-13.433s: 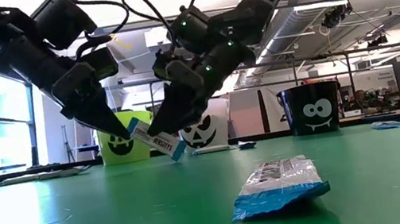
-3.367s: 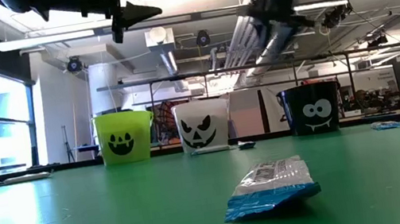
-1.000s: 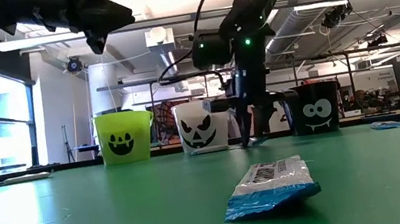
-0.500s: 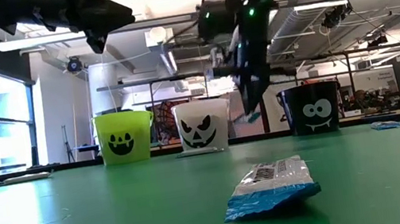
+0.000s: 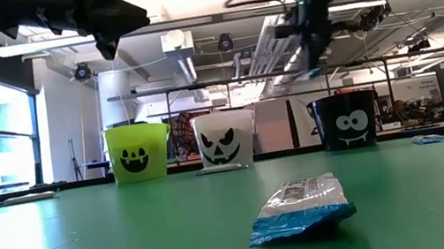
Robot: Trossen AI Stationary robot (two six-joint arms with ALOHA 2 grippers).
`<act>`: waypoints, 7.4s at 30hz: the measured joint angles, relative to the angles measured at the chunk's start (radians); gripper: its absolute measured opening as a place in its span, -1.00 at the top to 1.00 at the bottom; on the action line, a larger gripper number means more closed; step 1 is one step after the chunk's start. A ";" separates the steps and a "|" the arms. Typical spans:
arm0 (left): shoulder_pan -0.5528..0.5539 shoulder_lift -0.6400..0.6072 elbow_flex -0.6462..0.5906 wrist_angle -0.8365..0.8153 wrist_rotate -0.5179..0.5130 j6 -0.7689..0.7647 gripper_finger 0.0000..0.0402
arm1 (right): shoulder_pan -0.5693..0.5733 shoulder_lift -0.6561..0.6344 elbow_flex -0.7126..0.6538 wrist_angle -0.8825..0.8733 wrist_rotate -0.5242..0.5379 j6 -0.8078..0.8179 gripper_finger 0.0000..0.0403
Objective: Sort candy by brand, put in halloween buckets
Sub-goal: Put the white chocolate bar into the black bucket
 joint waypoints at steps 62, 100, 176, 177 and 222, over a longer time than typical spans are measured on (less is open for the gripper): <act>0.041 -0.005 0.186 -0.655 -0.071 0.053 0.81 | -0.146 -0.090 0.111 -0.125 -0.205 -0.352 0.79; 0.393 0.479 0.221 -1.171 -0.357 0.180 0.02 | 0.417 -0.105 0.110 0.164 -0.013 -0.183 1.00; 0.393 0.066 0.128 -0.357 0.234 -0.481 0.54 | 0.546 0.289 0.109 0.934 0.009 -0.192 0.69; 0.383 0.066 0.128 -0.329 0.218 -0.496 0.54 | 0.541 0.289 0.109 0.933 0.009 -0.192 0.60; 0.099 0.066 0.129 0.062 -0.132 -0.534 0.47 | 0.497 0.287 0.180 0.912 0.156 -0.428 0.92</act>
